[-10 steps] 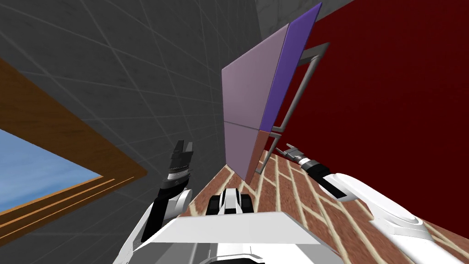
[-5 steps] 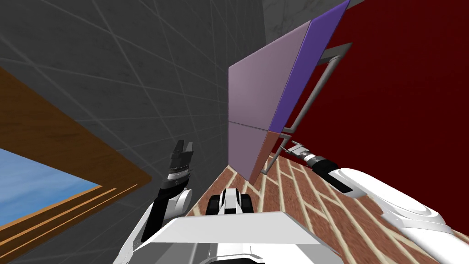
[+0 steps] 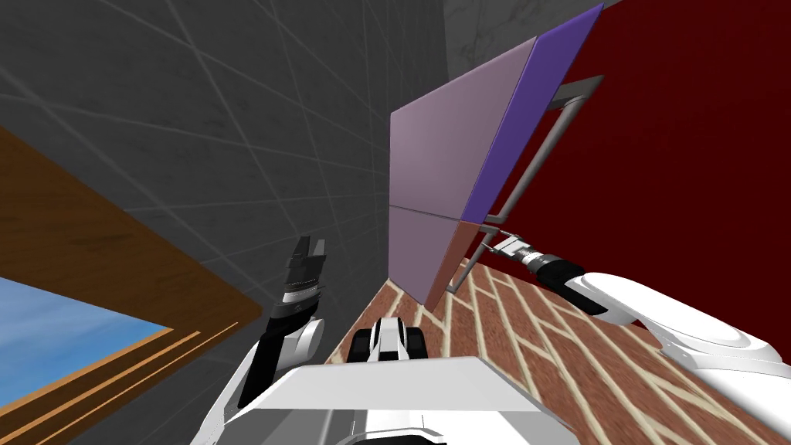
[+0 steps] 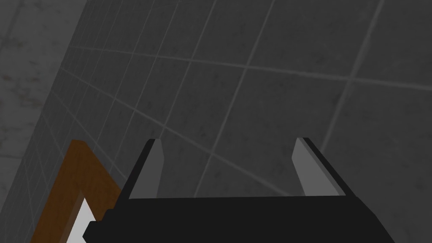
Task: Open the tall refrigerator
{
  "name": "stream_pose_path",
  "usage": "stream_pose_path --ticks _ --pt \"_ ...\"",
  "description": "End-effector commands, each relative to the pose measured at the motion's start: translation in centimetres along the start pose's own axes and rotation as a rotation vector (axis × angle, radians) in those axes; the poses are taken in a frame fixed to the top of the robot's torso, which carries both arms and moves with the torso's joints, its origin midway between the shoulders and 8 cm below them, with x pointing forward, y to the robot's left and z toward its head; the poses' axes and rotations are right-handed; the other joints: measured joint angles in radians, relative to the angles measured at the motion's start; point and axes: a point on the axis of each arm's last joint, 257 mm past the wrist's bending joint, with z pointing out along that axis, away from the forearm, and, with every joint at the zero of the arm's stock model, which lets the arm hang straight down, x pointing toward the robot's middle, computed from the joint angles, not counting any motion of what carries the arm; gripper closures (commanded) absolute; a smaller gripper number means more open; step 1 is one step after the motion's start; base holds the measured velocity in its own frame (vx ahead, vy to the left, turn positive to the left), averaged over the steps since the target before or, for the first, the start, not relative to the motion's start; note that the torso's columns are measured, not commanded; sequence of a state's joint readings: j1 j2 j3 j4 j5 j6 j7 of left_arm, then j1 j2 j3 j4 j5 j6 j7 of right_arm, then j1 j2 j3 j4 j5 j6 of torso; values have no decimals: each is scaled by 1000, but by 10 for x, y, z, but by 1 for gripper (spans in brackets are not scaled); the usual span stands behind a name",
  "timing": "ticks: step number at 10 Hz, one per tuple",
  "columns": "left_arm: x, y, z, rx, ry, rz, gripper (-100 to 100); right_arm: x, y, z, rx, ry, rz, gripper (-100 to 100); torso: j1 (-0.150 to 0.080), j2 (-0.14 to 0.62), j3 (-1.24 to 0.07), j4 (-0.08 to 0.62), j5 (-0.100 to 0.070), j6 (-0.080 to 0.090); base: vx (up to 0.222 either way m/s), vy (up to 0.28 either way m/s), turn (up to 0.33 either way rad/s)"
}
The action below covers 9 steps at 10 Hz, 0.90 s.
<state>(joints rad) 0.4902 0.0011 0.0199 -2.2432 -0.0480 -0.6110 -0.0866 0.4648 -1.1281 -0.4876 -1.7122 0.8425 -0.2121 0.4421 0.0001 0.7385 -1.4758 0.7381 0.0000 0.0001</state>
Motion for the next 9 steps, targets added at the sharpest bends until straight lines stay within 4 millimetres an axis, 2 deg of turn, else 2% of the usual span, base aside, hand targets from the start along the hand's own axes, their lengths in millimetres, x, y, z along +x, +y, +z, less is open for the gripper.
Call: stream_pose_path --ticks 1,2,4,5,6,9 --pt "0 0 0 0 0 0 0 1 -2 0 2 2 -6 -100 -4 1 1 0 -1 0 4 9 -7" --pt "0 0 0 0 0 0 0 1 -2 0 4 4 -5 100 -3 1 1 0 -1 -1 5 -4 -15" --pt "0 0 0 0 0 0 0 -20 11 2 -30 -45 -7 100 -7 0 0 0 0 -2 -30 -217 51" --pt "0 0 0 0 0 1 0 -20 11 2 -30 -45 -7 100 -9 -3 -3 1 1 -2 -90 -310 27" --pt "0 0 0 0 0 1 0 -31 19 3 -50 -71 -8 100 -10 -5 -4 1 1 -3 -137 -345 54" --pt "0 0 0 0 0 1 0 -54 34 3 -89 -121 -10 100 2 -13 -9 -2 3 -6 -64 -314 34"
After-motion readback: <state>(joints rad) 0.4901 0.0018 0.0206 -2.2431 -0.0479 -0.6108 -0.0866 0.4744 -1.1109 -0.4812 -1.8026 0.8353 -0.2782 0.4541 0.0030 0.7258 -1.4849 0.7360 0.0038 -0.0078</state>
